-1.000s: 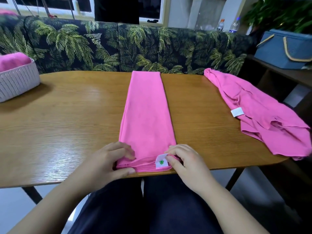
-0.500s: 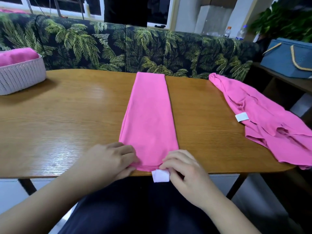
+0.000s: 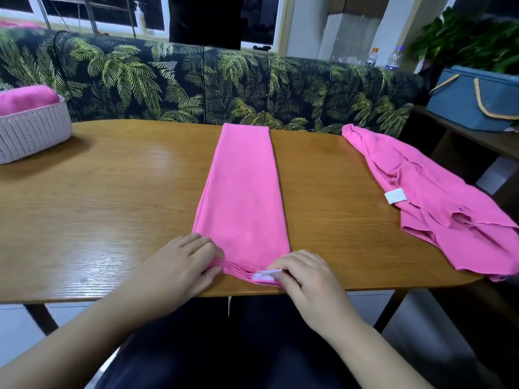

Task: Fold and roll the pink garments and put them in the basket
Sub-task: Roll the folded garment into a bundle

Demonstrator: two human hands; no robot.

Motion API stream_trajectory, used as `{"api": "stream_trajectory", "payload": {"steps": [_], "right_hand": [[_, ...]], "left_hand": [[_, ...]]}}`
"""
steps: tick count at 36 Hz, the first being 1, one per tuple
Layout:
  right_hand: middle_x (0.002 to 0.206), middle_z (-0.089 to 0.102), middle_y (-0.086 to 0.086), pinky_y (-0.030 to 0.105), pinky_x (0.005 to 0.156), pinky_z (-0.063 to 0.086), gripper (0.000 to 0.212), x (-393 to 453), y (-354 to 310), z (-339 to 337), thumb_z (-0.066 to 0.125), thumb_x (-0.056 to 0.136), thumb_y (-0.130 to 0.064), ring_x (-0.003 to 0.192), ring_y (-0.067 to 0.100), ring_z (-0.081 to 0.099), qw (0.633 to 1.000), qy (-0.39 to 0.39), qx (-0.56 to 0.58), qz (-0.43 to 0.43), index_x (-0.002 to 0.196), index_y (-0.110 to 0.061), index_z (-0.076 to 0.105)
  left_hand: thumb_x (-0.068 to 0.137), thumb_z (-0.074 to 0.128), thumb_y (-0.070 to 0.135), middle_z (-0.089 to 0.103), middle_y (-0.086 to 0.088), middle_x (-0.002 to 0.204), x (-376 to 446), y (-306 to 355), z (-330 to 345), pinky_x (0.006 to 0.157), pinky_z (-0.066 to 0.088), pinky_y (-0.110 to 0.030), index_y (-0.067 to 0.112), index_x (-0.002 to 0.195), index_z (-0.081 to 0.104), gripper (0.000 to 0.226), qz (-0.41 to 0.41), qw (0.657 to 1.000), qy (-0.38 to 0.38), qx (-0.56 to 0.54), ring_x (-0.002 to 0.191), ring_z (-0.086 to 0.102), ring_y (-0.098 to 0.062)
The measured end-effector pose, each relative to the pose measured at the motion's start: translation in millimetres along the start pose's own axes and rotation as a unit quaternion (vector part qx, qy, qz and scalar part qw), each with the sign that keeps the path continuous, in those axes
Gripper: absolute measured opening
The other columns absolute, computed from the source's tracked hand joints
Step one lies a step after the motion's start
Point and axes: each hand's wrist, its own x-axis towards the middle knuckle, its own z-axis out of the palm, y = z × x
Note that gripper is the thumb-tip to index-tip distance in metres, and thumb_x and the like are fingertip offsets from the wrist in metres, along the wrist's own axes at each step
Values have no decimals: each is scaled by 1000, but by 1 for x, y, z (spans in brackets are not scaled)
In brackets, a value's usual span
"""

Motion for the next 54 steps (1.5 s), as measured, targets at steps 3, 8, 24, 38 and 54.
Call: {"api": "stream_trajectory", "payload": {"steps": [3, 8, 24, 38, 54], "right_hand": [[79, 56, -20, 19, 71, 35, 19, 5, 0, 2, 50, 90, -37, 78, 2, 48, 1000, -6, -2, 31, 88, -24, 64], [72, 53, -23, 11, 70, 35, 25, 11, -9, 1, 51, 88, -42, 79, -3, 49, 991, -35, 35, 127, 84, -22, 66], [104, 65, -18, 24, 79, 44, 31, 3, -17, 3, 46, 88, -17, 91, 7, 50, 998, -56, -1, 38, 107, -26, 68], [81, 63, -11, 20, 77, 35, 38, 9, -1, -3, 38, 100, -39, 83, 6, 50, 999, -28, -37, -16, 86, -16, 65], [96, 46, -8, 32, 85, 40, 12, 33, -22, 1, 57, 87, -32, 100, 11, 41, 975, -101, -63, 188, 89, -20, 58]], "left_hand": [[96, 47, 47, 59, 8, 93, -5, -5, -8, 79, 42, -19, 17, 101, 64, 35, 8, 998, -40, -52, 85, 54, -10], [98, 45, 41, 54, 17, 95, -8, -8, -10, 83, 33, -4, 18, 107, 61, 29, -21, 996, -9, -87, 86, 50, 2], [99, 35, 26, 52, 9, 115, -11, -4, -10, 81, 45, -28, 29, 108, 62, 29, -38, 992, -25, -118, 101, 57, -12], [97, 36, 54, 60, 21, 94, -8, -3, -10, 76, 40, -8, 37, 99, 58, 28, -128, 965, 24, -227, 88, 58, 4], [81, 41, 23, 45, 17, 94, 1, 2, -2, 78, 39, -30, 37, 88, 56, 23, -139, 987, 4, -76, 88, 43, -16]]}}
